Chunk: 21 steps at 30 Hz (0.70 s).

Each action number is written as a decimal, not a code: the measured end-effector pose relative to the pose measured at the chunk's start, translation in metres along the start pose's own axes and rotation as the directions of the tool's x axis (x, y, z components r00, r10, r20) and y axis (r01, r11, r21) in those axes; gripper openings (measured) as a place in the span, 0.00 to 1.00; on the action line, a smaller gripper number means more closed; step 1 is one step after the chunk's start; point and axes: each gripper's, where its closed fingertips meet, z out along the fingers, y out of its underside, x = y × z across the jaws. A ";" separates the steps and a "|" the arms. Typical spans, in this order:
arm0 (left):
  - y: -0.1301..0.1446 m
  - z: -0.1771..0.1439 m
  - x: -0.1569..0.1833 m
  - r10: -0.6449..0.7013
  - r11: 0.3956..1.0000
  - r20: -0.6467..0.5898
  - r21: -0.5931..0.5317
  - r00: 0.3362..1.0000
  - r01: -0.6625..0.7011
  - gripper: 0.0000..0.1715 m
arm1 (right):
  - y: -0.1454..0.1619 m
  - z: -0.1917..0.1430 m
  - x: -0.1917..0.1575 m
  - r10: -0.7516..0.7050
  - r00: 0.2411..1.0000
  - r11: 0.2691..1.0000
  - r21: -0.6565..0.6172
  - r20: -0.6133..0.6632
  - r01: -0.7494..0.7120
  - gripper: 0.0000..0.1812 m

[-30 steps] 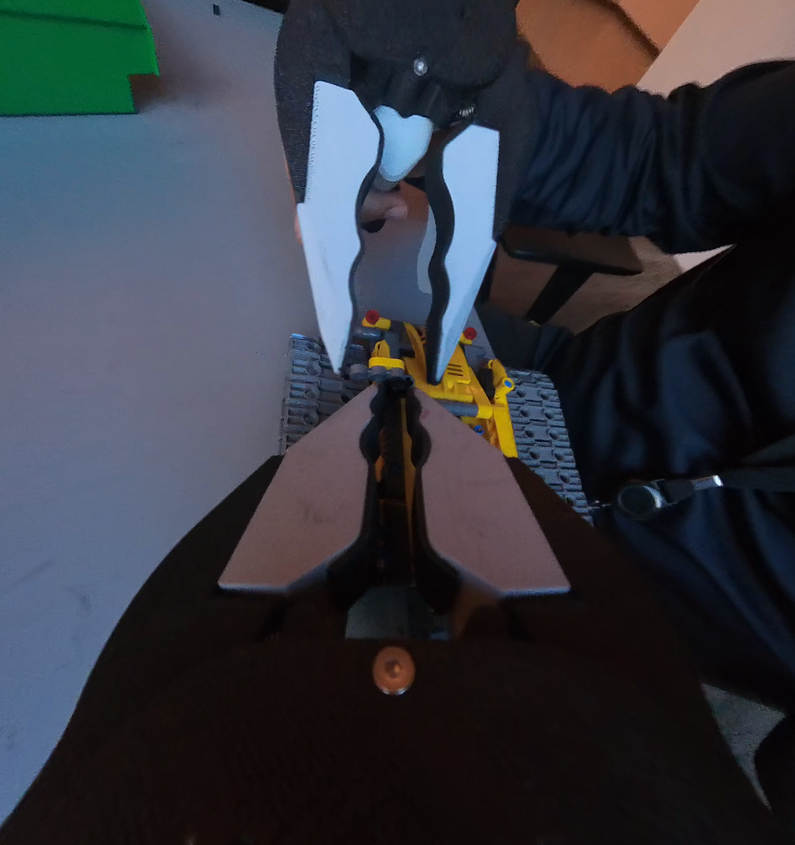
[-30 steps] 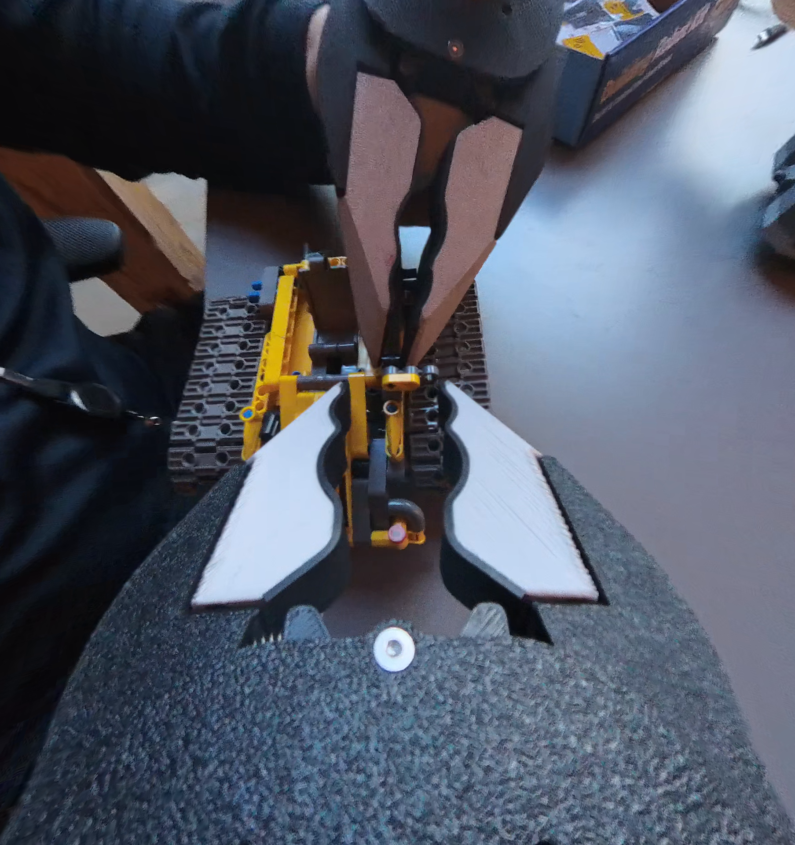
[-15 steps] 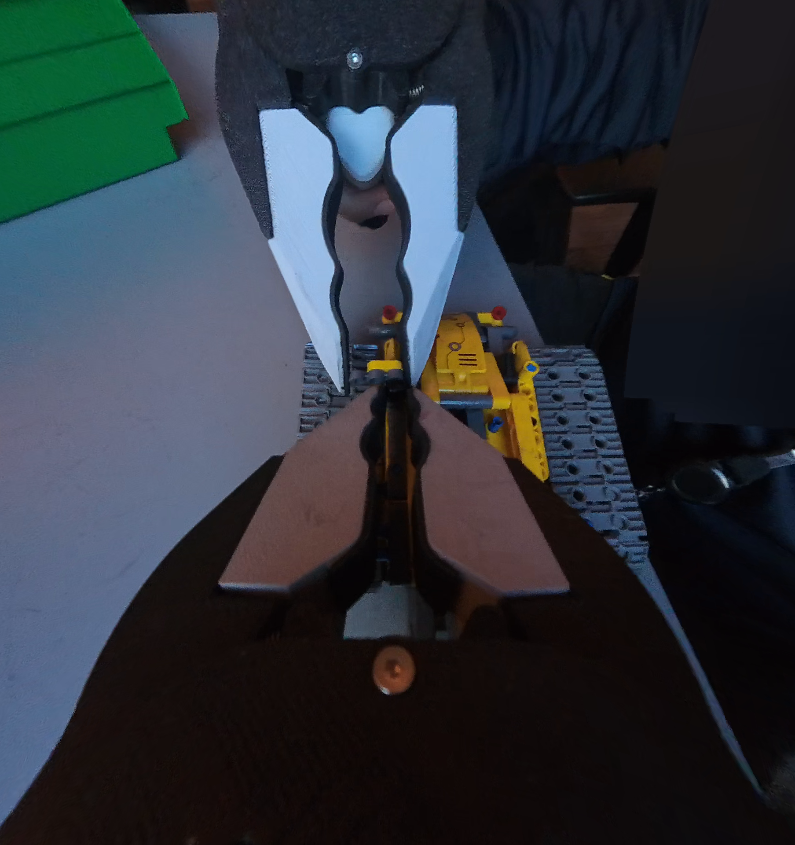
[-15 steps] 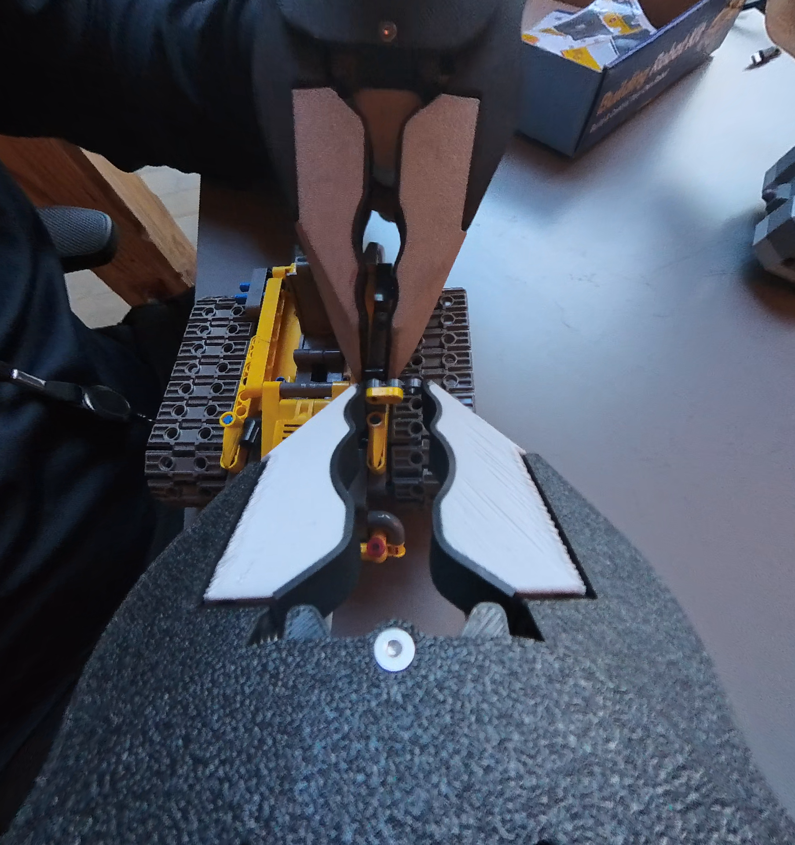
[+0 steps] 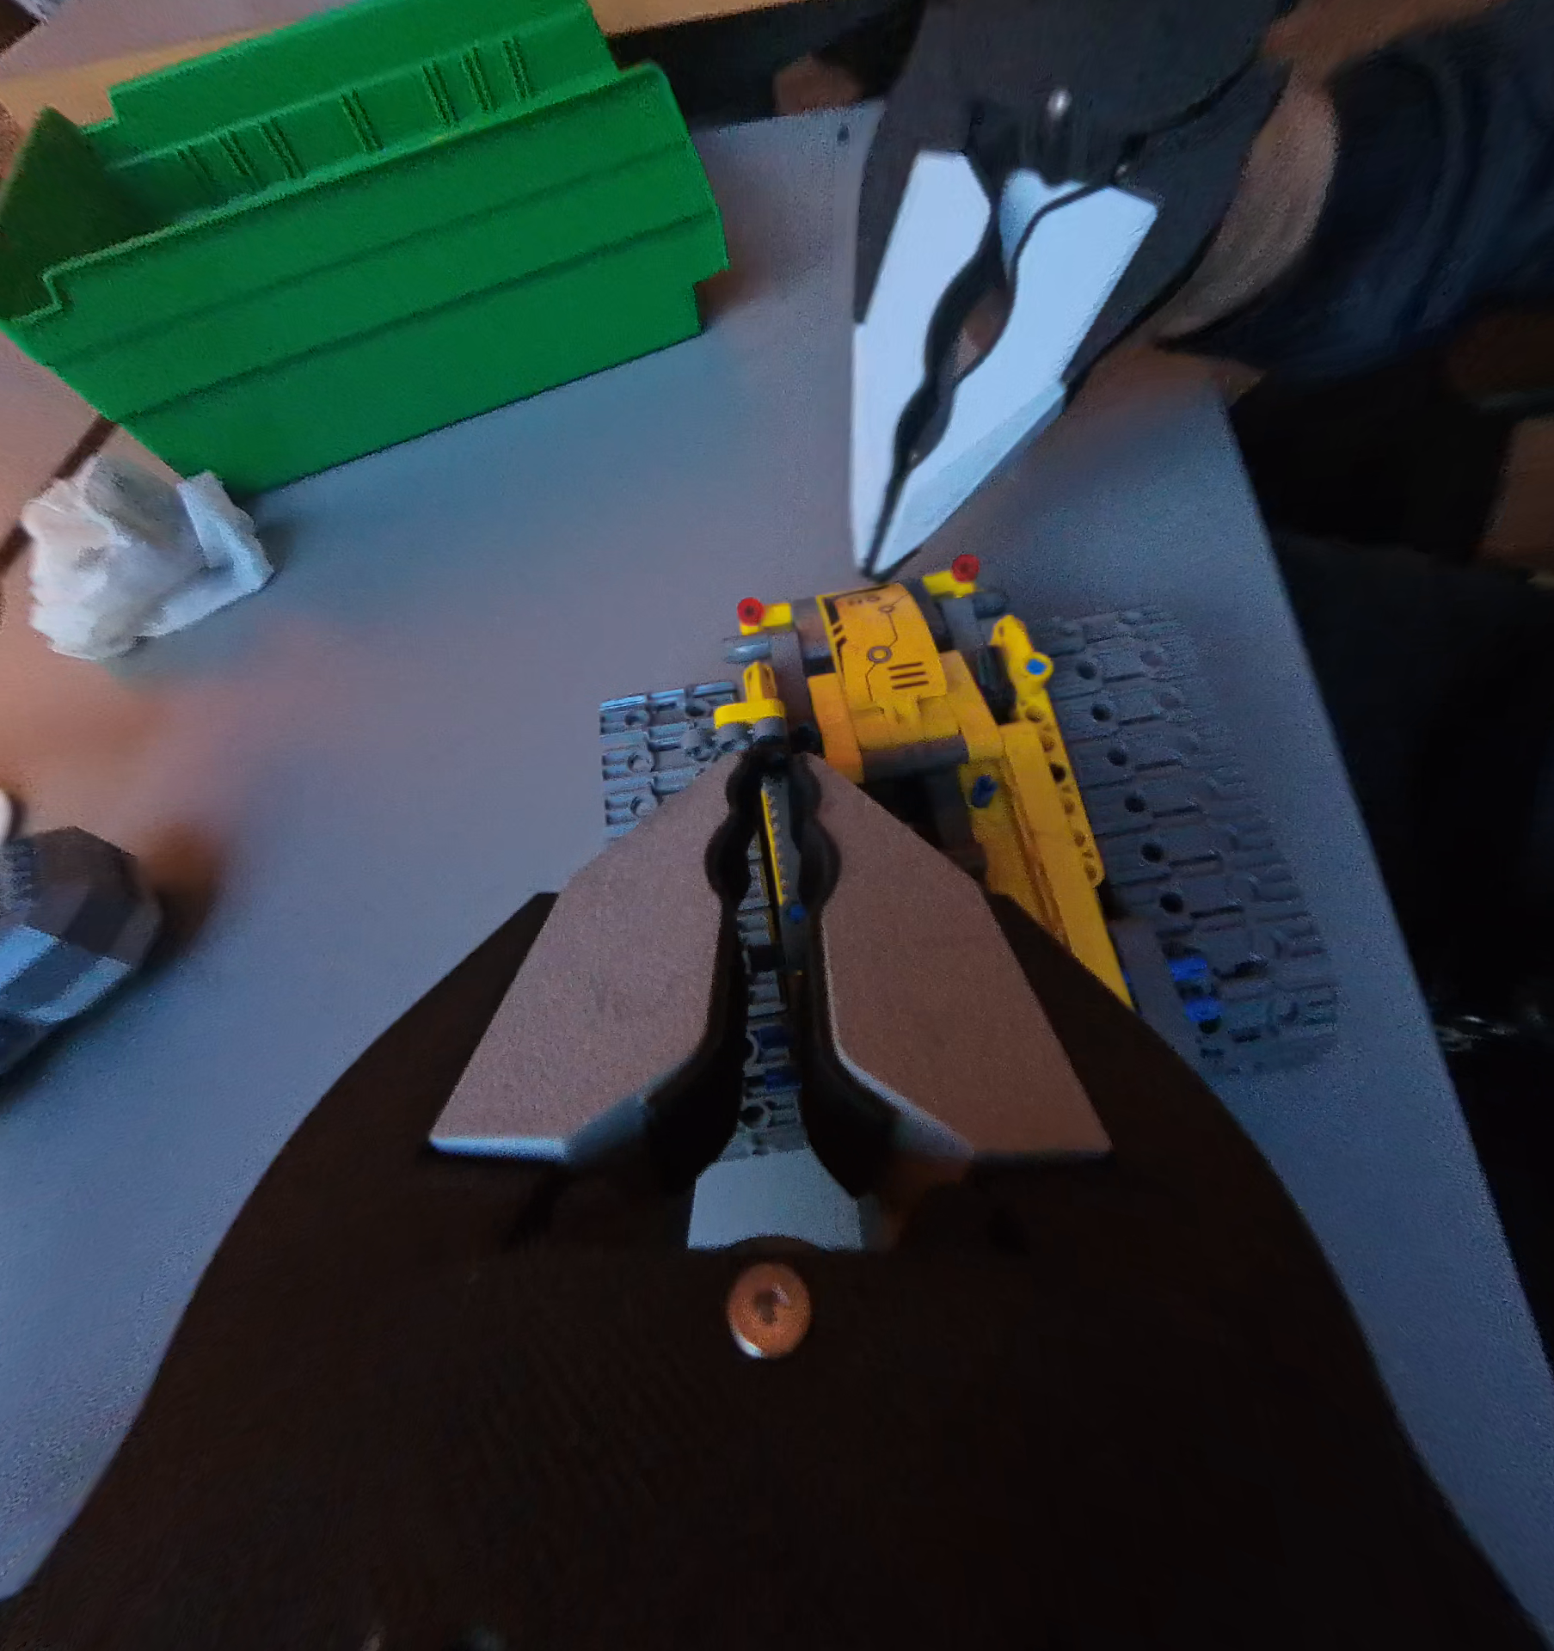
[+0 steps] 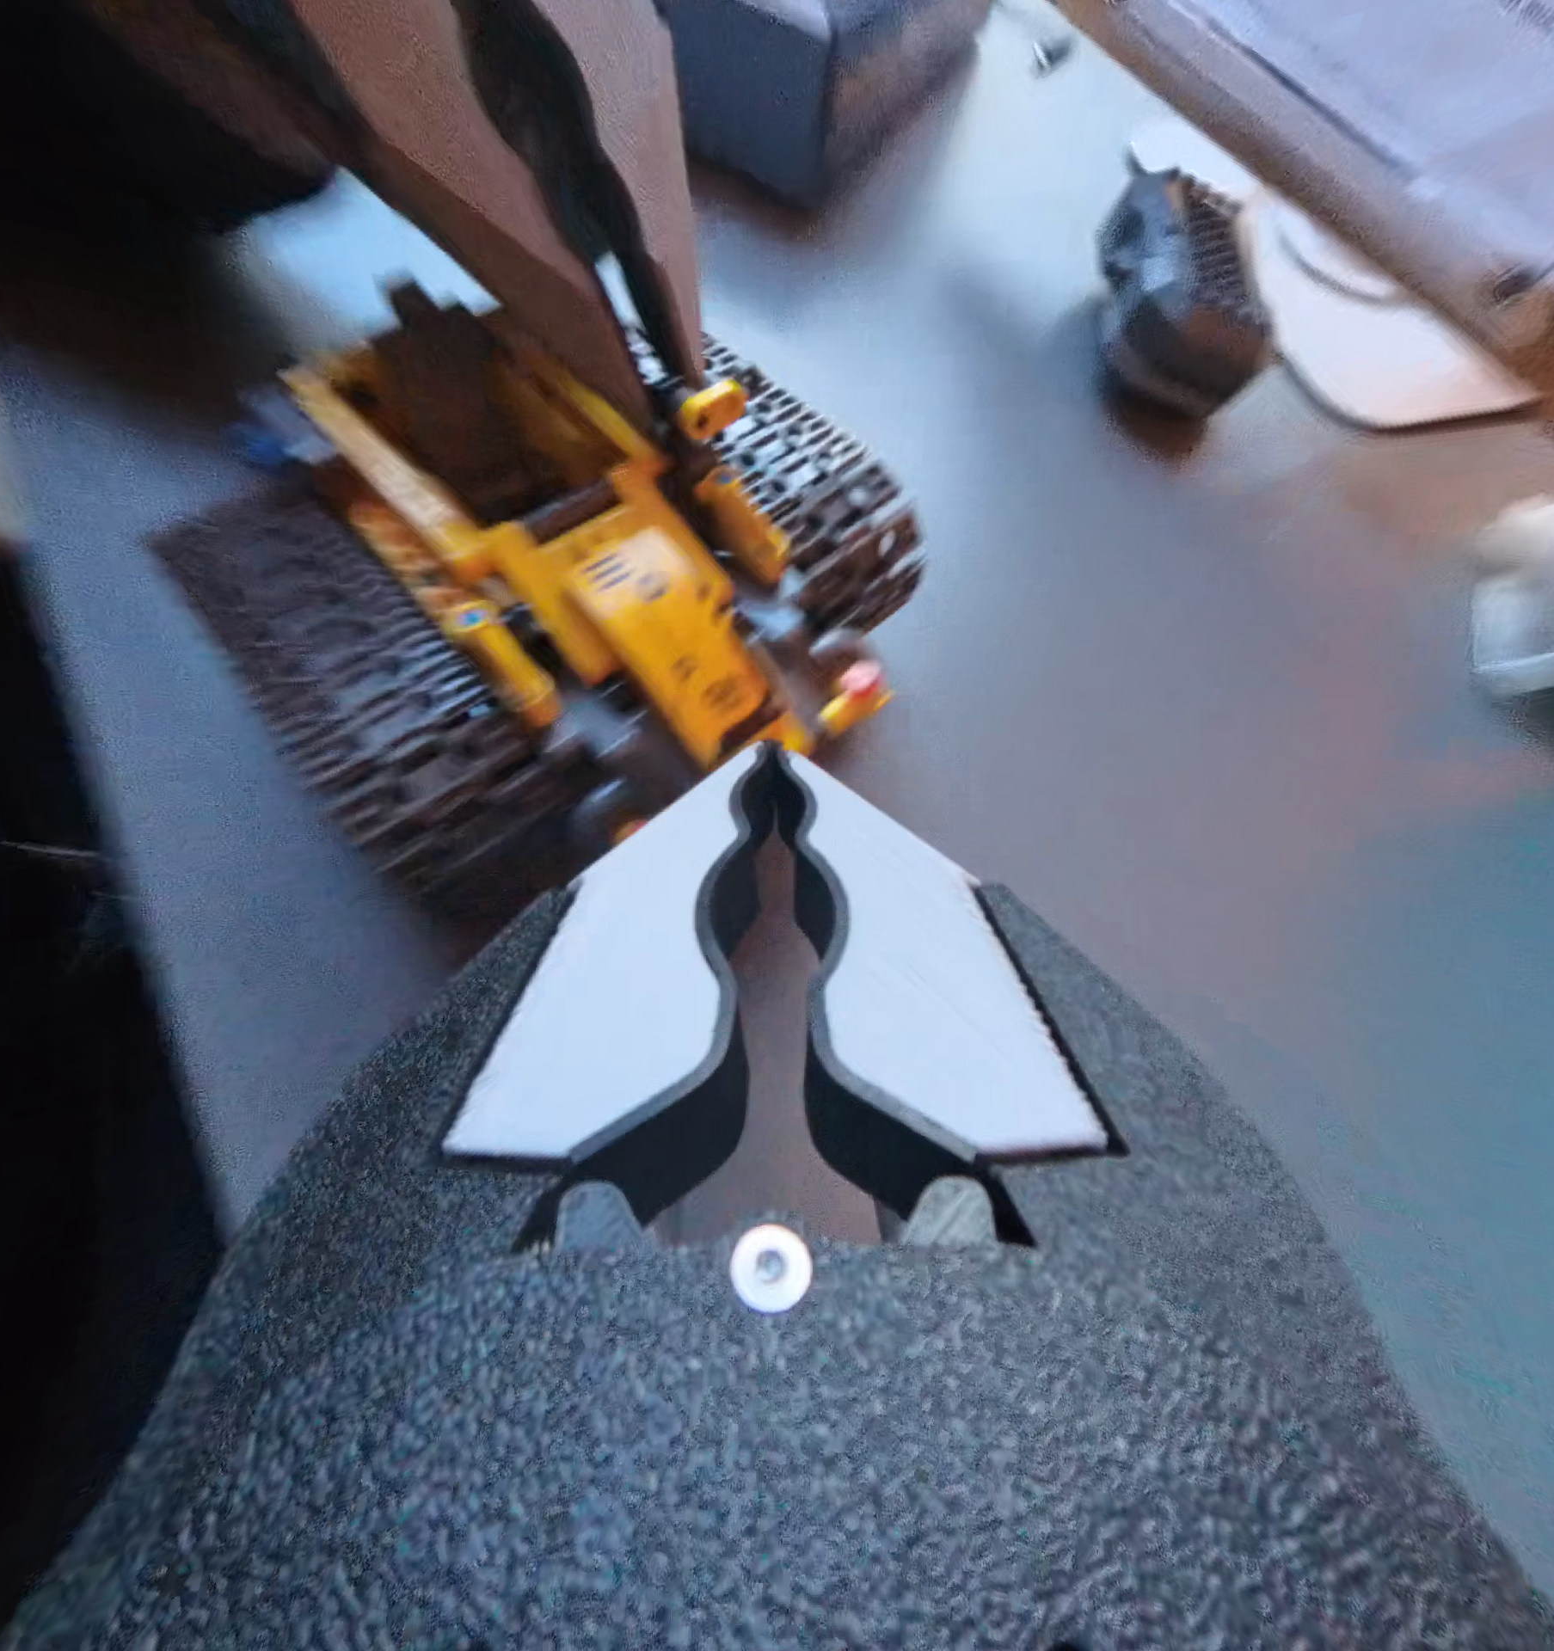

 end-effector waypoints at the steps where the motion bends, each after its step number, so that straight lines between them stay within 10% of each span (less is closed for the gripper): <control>1: 0.001 -0.002 0.002 -0.022 0.999 -0.048 0.030 0.999 0.023 0.01 | -0.001 -0.003 -0.004 0.071 0.996 0.996 0.045 0.056 -0.073 0.00; 10: -0.012 0.011 0.024 0.052 0.996 -0.120 0.083 0.991 -0.042 0.02 | -0.041 0.012 -0.020 0.103 0.966 0.989 0.076 0.236 -0.124 0.17; 21: -0.015 0.009 0.048 0.245 0.966 -0.266 0.152 0.932 -0.210 0.02 | -0.040 0.015 -0.053 0.122 0.815 0.980 0.063 0.567 -0.190 0.13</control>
